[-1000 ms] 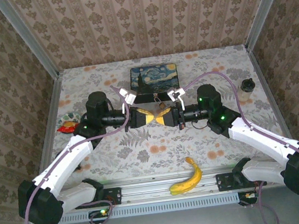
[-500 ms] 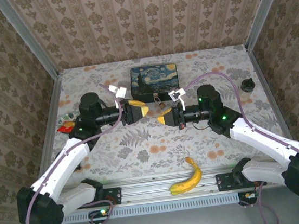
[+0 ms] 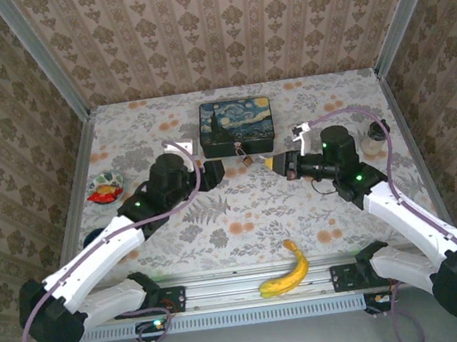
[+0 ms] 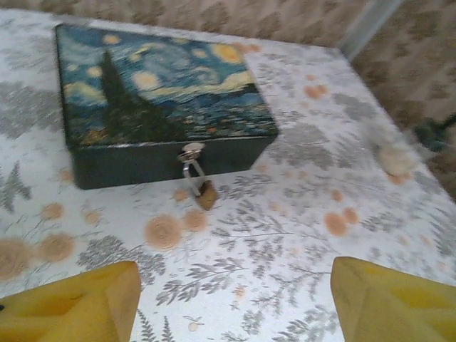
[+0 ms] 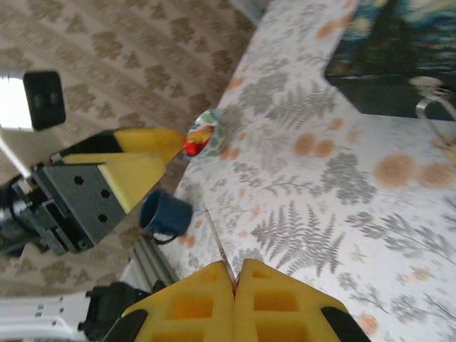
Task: Unlock the padlock with the key
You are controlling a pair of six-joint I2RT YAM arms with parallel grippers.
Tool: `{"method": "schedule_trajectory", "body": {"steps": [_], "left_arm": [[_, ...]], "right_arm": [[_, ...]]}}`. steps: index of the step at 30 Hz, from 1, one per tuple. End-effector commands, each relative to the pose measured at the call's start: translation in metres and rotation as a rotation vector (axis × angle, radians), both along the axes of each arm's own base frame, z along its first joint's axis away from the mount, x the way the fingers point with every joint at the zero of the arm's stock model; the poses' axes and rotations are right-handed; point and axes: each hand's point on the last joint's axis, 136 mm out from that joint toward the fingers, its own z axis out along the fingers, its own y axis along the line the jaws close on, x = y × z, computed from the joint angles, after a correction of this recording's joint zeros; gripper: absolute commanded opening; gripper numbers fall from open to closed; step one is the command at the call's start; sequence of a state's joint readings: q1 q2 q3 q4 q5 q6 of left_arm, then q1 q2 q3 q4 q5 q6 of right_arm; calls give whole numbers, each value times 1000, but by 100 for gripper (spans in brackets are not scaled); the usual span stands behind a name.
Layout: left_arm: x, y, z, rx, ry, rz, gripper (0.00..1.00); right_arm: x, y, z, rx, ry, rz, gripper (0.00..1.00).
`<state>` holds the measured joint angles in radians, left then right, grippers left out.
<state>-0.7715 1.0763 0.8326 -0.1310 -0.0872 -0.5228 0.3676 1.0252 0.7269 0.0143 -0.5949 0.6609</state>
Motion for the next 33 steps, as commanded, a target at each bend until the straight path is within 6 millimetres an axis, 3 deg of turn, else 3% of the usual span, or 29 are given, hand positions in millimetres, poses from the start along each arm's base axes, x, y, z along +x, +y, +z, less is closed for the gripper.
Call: {"method": "schedule_trajectory", "body": {"steps": [1,11,16,21,33], "left_arm": [[21,13,-17,71,-10,182,78],[58,-41,-63,134,89,229,80],[75,-67,-100,239,112,251,83],[95,-79,-142,360,175,331,83],[131,-95,-177,527,166,377,83]], "right_arm": [[4,-24,-15,-10,97,-125,0],[2,-64,-36,-10,168,-260,0],[-3,-86,-54,-90,209,-358,0],[-5,-90,-56,-91,207,-373,0],[-2,-88,-56,-69,194,-361,0]]}}
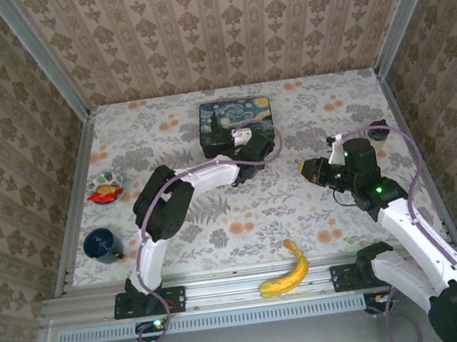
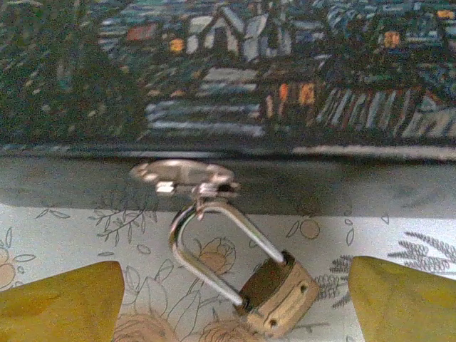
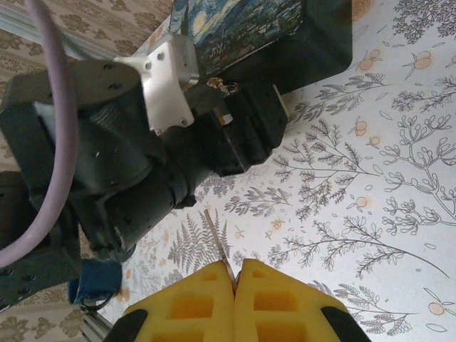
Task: Unlock the padlock with the key
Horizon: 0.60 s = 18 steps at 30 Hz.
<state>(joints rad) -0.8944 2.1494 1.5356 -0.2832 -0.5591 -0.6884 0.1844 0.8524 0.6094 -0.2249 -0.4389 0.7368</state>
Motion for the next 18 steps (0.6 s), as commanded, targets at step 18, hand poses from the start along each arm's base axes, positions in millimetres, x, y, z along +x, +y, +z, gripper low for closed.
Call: {"method": "schedule_trajectory", "body": {"steps": [18], "left_arm": [[25,36,-13,183,109,-186,75]], "right_arm": [[2,0,-3,16,-19,-2,0]]}}
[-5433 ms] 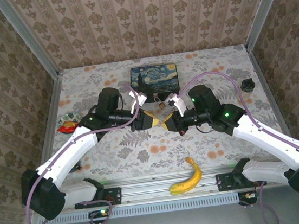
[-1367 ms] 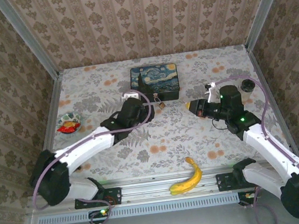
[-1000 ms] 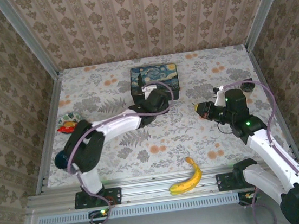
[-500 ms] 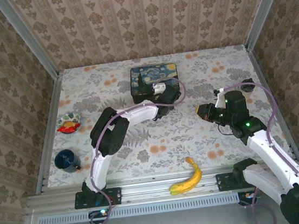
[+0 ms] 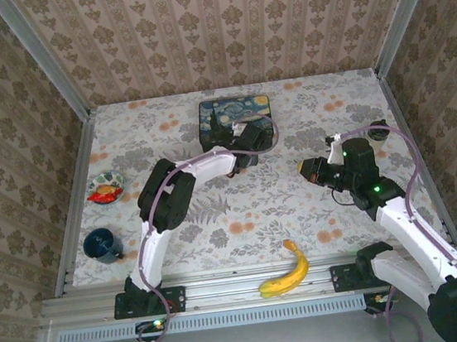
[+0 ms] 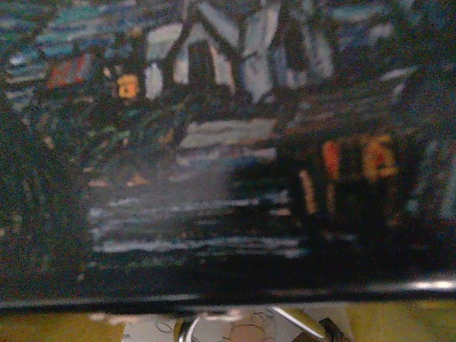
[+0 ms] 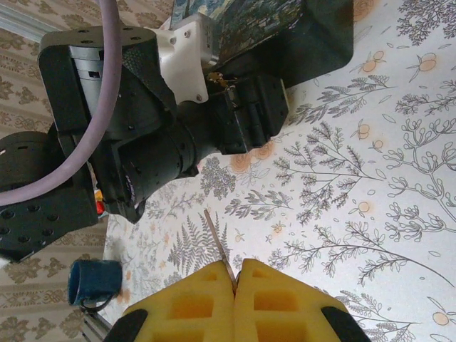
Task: Unlock the padlock with the key
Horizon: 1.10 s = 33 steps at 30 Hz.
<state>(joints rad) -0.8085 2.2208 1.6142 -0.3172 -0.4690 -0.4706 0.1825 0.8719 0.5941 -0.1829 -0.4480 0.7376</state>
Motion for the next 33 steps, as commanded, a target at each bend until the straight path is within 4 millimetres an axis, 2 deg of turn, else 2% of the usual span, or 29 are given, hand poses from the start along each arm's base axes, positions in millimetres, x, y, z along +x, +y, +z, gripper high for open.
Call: {"method": "schedule_trajectory", "body": {"steps": [1,6,13,21,25,33], "left_arm": [[-7,25,5,62,51,-71,75],[-23,33,12,23,83,-144,73],[-40,26,11,-44,96,-250,78],[-61,12,17,-232,64,-343,81],[-64,14,14,-249,70,-331,82],[-57,9,13,-273,72,-295,80]], "right_arm": [[-2,-2,0,10,-13,-7,0],[0,-2,0,9,-13,-12,0],[3,-1,1,8,-12,-11,0],[3,-2,4,5,-18,-14,0],[5,-2,3,0,-16,-15,0],[9,-1,4,4,-16,-11,0]]}}
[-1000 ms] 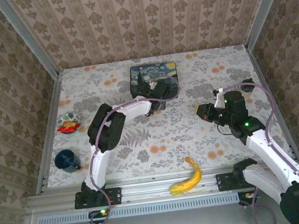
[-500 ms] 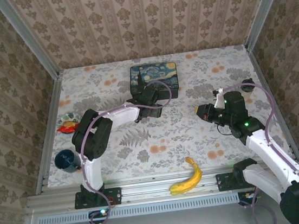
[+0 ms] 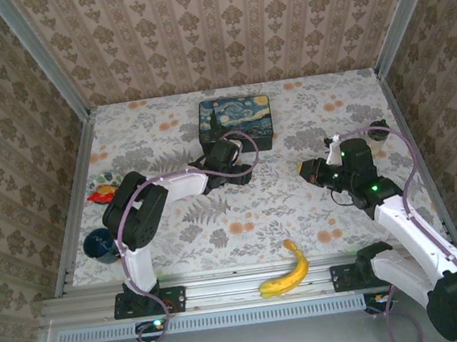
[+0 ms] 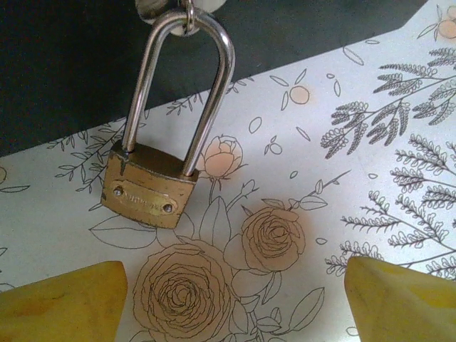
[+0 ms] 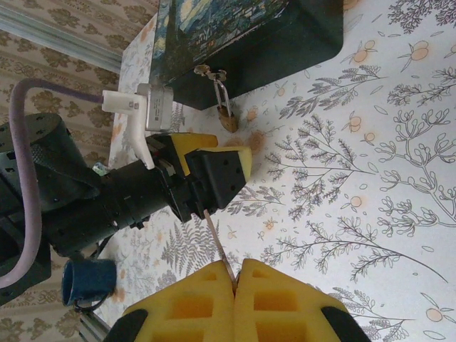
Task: Unlock the padlock with the key
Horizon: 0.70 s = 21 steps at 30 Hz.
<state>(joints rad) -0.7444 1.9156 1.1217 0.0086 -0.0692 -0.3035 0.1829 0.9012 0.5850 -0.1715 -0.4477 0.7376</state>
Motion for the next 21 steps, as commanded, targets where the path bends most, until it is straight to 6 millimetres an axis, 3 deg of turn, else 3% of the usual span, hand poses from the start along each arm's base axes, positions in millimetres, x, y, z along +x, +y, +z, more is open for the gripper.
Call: {"method": "schedule_trajectory", "body": {"steps": [1,5,9,13,21], "left_arm": [[8,-10,13,-51,-13,9,80],[16,-12,11,-39,-15,23,80],[30,1,10,12,-11,138,79],[41,4,20,22,-32,200,78],[43,7,21,91,-44,122,77]], "right_arm": [[7,-1,14,9,-44,-12,0],[7,-1,15,10,-46,-11,0],[7,-1,13,10,-42,-13,0],[7,-1,14,16,-41,-11,0],[7,0,17,19,-51,-10,0]]}}
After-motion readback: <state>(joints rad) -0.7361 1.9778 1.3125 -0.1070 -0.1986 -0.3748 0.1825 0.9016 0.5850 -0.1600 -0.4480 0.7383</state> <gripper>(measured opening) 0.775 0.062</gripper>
